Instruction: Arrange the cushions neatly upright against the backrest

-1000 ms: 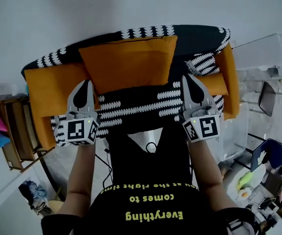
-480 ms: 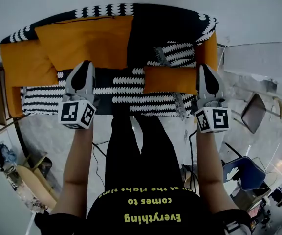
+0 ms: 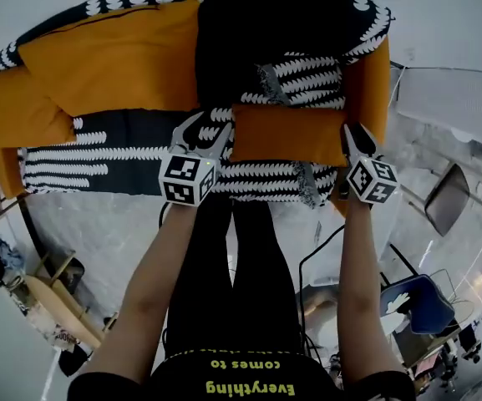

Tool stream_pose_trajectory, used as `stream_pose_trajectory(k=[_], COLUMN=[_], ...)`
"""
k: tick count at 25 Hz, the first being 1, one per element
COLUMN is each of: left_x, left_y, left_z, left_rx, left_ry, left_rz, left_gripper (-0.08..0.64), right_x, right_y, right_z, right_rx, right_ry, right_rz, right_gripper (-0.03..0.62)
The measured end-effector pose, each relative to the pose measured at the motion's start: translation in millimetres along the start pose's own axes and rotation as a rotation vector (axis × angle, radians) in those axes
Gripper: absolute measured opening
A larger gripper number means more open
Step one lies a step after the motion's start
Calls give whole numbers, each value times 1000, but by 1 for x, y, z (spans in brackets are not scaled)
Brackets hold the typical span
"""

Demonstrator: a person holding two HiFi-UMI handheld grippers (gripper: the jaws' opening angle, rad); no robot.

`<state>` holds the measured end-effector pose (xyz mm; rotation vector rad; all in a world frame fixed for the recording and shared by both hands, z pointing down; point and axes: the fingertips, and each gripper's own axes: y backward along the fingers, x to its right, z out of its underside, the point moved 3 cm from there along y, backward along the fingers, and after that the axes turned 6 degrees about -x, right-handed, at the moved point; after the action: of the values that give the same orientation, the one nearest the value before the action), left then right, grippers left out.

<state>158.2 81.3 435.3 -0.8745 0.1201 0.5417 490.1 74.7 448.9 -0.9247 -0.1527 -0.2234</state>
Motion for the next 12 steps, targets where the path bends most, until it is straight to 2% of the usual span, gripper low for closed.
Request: stream_pose_trajectory(k=[3,7,9,12], left_x=[5,22,29,37], left_y=[-54,-111,-131,-150], left_z=[35,71,85,105], left_rx=[-97,-235,-283,-384], left_ry=[12,70,92,34], left_rz=[37,159,195,212], left_gripper=[228,288,328,354], right_x=[21,30,33,33], right_y=[-47,-75,-81,-86], right_z=[41,79,93,111], right_rx=[-166,-299,-312,-347], right_ry=[11,69,45,-19], right_rz=[14,46,31,-19], right_gripper=[214,281,282,249])
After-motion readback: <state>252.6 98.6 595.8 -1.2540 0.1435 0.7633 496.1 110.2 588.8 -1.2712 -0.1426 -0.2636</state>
